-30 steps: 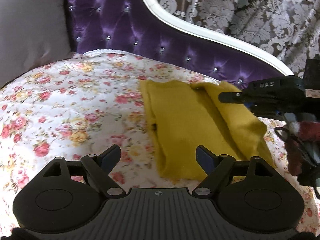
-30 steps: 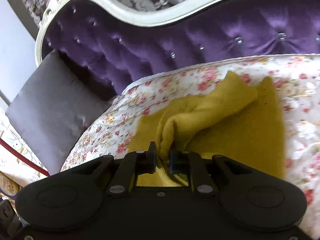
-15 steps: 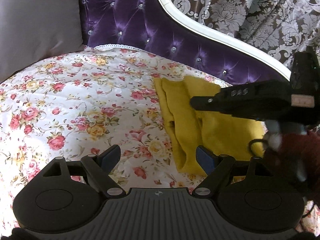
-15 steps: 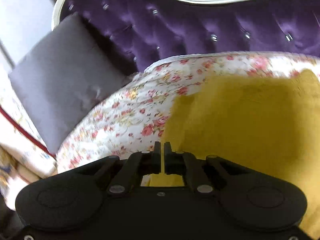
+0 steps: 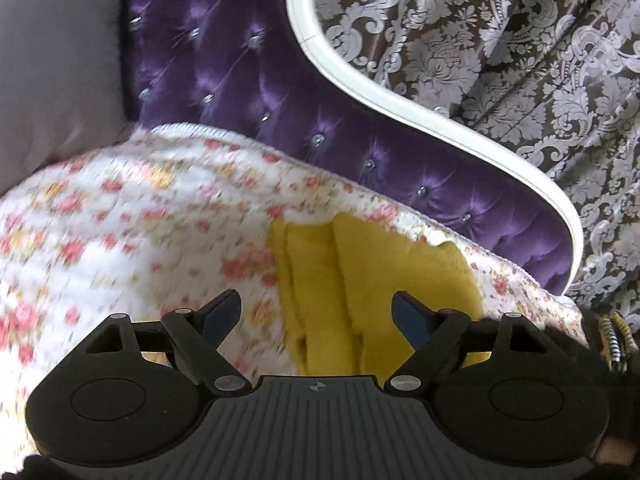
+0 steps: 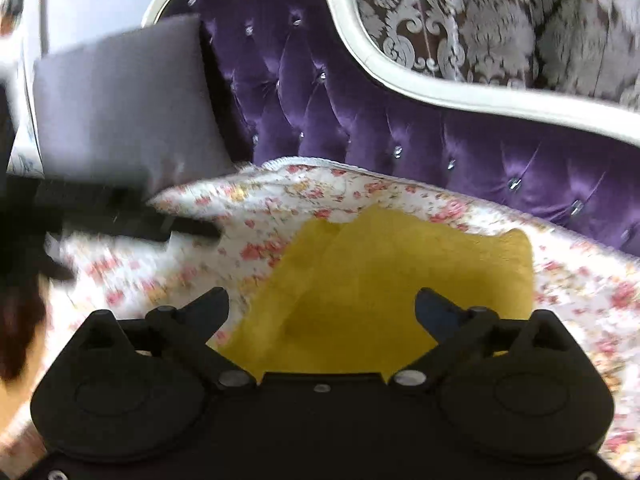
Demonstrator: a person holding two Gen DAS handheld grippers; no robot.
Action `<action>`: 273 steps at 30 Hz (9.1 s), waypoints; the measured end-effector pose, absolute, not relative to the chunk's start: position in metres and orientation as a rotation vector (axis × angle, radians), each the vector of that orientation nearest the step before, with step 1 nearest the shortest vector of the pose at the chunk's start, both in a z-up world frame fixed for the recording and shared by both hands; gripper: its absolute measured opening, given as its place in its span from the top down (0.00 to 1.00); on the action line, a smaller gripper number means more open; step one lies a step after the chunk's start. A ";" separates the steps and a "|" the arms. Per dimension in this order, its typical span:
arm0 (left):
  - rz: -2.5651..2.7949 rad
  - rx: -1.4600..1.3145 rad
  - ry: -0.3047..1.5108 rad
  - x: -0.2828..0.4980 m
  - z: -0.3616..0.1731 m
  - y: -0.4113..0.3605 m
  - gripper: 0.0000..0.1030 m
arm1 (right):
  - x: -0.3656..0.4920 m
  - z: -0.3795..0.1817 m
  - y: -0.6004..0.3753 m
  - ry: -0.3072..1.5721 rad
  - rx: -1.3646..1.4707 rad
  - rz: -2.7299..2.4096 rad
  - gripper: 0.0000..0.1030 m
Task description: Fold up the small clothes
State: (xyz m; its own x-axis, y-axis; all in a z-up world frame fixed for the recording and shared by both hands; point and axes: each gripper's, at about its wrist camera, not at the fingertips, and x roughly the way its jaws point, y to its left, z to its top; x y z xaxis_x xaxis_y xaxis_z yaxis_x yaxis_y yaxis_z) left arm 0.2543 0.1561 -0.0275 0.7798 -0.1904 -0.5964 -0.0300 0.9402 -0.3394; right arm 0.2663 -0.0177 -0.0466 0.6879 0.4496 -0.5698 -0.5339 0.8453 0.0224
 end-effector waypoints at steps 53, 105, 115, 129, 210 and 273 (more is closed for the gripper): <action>-0.313 -0.292 0.806 0.357 -0.028 0.102 0.90 | 0.237 -0.038 -0.060 0.565 0.106 0.681 0.84; -0.114 0.007 0.775 0.261 -0.104 0.099 0.16 | 0.382 -0.098 -0.111 0.823 0.142 0.340 0.00; -0.110 -0.074 0.781 0.265 -0.103 0.100 0.07 | 0.372 -0.084 -0.131 0.822 0.274 0.396 0.00; -0.152 -0.356 0.804 0.275 -0.097 0.128 0.08 | 0.300 -0.089 -0.173 0.879 0.485 0.552 0.00; -0.067 -0.106 0.706 0.076 -0.037 0.056 0.43 | 0.134 -0.022 -0.194 0.809 0.170 0.456 0.00; 0.159 0.059 0.659 0.028 -0.015 -0.003 0.17 | 0.060 0.006 -0.140 0.592 -0.110 0.387 0.01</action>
State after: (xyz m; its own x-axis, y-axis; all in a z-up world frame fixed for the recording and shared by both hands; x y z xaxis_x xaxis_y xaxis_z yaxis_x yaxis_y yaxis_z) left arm 0.0284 -0.0031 -0.0154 0.7789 0.1659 -0.6048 -0.1284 0.9861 0.1051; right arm 0.0603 -0.1401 0.0063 0.7604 0.3240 -0.5629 -0.3863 0.9223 0.0090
